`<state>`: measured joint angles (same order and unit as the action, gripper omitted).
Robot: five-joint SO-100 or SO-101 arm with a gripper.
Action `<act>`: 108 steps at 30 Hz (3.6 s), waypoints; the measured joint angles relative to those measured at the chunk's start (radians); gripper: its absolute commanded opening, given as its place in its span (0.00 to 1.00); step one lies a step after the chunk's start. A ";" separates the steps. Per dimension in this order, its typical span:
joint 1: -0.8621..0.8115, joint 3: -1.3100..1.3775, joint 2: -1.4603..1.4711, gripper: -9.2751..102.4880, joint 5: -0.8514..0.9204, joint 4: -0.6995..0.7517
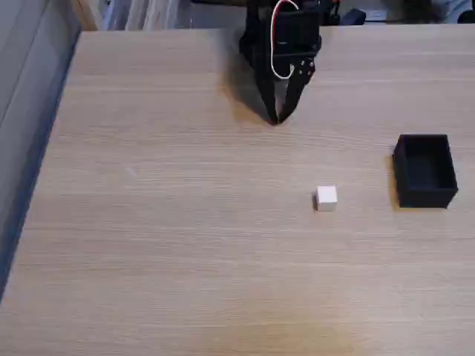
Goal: Pick a white block and place it in the black box.
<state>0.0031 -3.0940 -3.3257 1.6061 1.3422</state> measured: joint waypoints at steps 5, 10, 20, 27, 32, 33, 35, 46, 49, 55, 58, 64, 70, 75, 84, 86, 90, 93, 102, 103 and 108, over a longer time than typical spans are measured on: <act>-0.012 0.000 0.000 0.08 0.000 0.000; -0.018 0.000 0.000 0.08 0.000 0.000; -0.018 0.000 0.000 0.08 0.000 0.000; -0.018 0.000 0.000 0.08 0.000 0.000; -0.018 0.000 0.000 0.08 0.000 0.000; -0.018 0.000 0.000 0.08 0.000 0.000; -0.018 0.000 0.000 0.08 0.000 0.000; -0.018 0.000 0.000 0.08 0.000 0.000; -0.018 0.000 0.000 0.08 0.000 0.000; -0.028 0.000 0.000 0.08 0.000 0.000; -0.037 0.000 0.000 0.08 0.005 0.000; -0.046 0.018 0.051 0.08 0.029 0.000; -0.011 0.132 0.161 0.11 0.006 -0.003; 0.002 0.253 0.279 0.22 -0.064 -0.043; 0.049 0.425 0.517 0.33 -0.181 -0.109; 0.055 0.449 0.565 0.34 -0.184 -0.112; 0.078 0.488 0.638 0.35 -0.199 -0.140; 0.107 0.517 0.698 0.35 -0.218 -0.176; 0.138 0.586 0.890 0.35 -0.230 -0.316; 0.137 0.594 0.913 0.35 -0.232 -0.325; 0.163 0.643 1.023 0.35 -0.267 -0.371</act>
<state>0.1657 -2.4513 -2.3025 1.3392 0.9710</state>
